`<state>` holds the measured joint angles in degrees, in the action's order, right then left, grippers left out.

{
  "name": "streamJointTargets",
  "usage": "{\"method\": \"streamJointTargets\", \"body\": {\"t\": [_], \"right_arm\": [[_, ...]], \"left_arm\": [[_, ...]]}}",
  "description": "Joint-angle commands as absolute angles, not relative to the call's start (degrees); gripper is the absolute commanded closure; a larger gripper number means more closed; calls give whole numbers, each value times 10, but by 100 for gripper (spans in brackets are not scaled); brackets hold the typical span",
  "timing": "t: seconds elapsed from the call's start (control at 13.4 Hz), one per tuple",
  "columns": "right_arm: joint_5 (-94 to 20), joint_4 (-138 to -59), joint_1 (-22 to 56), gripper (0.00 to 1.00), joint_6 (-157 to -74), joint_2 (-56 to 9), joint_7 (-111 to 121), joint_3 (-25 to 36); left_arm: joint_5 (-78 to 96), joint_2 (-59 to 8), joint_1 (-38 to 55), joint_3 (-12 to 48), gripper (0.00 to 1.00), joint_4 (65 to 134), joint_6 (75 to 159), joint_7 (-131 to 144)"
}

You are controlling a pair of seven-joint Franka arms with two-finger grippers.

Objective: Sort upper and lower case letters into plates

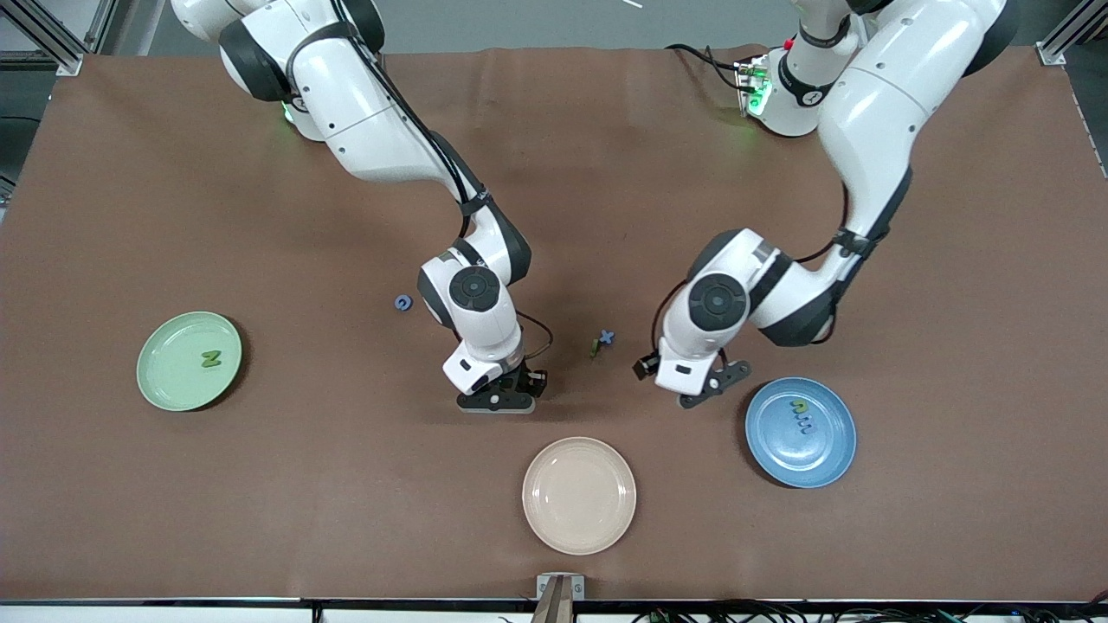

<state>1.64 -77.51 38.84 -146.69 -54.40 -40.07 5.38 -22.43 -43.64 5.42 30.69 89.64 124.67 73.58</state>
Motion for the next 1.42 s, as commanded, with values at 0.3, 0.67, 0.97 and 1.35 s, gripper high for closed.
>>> {"method": "streamJointTargets", "body": {"t": [0.3,0.67,0.97,1.35], "right_arm": [[28,-769,384,76,-1458,-551,-400,58],[26,-766,358,76,-1371,-504,-337,59],[23,-773,318,76,-1251,-437,-255,58],[16,-873,209,76,-1149,-318,-68,56]], "left_arm": [[-217,-461,94,301,21,895,1290,959],[-224,-468,126,299,30,895,1312,1087],[-229,-476,136,291,33,902,1333,1115],[-229,-475,134,291,33,903,1329,1138]]}}
